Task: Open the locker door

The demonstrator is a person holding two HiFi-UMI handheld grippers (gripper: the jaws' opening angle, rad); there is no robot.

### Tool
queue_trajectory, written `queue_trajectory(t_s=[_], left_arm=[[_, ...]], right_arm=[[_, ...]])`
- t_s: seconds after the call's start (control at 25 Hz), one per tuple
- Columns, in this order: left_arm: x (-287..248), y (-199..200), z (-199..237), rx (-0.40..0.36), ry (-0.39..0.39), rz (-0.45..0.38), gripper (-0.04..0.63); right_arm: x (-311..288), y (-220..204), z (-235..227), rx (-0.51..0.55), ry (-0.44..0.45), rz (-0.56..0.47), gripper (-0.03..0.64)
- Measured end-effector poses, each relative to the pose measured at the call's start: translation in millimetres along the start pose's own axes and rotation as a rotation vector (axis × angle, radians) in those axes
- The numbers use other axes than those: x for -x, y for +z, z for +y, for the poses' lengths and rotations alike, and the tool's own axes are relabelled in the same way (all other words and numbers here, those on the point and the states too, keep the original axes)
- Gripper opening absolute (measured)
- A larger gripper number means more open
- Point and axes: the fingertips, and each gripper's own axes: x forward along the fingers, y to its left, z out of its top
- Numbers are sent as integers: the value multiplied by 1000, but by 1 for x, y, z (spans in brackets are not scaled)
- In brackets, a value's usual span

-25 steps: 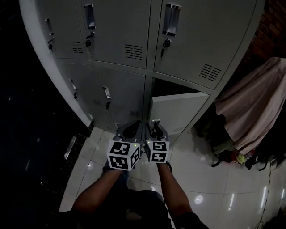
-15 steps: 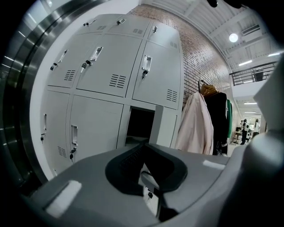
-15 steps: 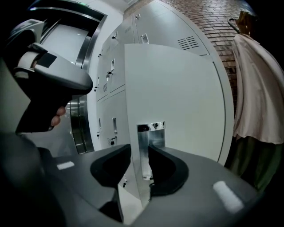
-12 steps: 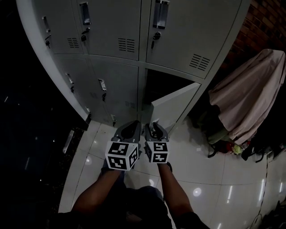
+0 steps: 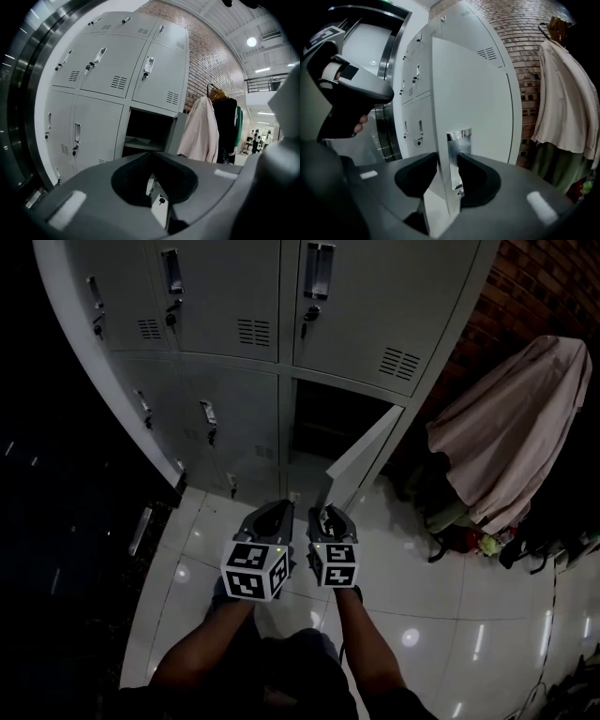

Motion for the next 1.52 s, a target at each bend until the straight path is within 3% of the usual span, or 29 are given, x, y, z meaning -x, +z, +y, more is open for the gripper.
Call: queue_trajectory(t_s=[0.56,1.04,1.52], left_arm=[[13,-4,-20,-2,7,-7,5],[22,4,-44,8,16,-38,5],[69,32,-90,20,91,-58,5]], right_arm=[[16,-3,-6,62,-5,48,150],[62,39,3,59,-10,-55,155],[149,108,29,52,89,-129,131]])
